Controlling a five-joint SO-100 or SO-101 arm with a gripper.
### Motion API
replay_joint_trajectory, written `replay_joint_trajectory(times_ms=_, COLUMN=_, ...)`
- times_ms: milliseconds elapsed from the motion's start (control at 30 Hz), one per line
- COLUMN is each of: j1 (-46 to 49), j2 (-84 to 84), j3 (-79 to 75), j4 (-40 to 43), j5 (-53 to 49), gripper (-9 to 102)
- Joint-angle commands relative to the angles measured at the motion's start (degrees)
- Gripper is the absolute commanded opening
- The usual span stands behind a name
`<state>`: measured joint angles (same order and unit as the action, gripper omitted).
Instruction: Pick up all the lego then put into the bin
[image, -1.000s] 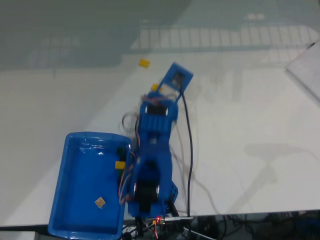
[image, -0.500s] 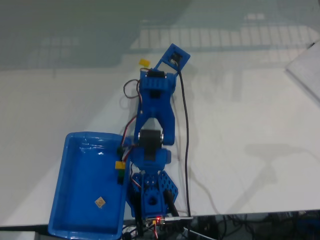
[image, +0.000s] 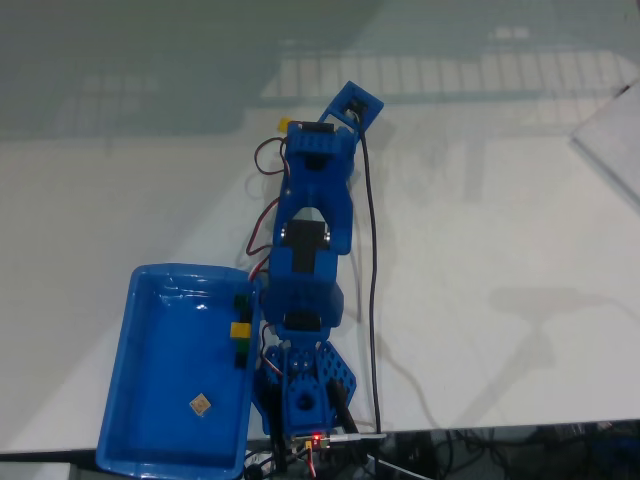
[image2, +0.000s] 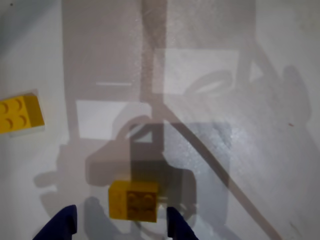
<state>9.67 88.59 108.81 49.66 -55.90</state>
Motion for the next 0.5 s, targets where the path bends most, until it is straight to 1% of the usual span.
replay_joint_trajectory(times_ms=0, j1=0.53, j2=-0.09, j3=-3.69, j4=0.35, j5=-1.14, gripper=23)
replay_joint_trajectory(times_ms=467, j1=0.09, j2=-3.43, j3=-5.71, j4=2.29, j5=-3.08, gripper=23)
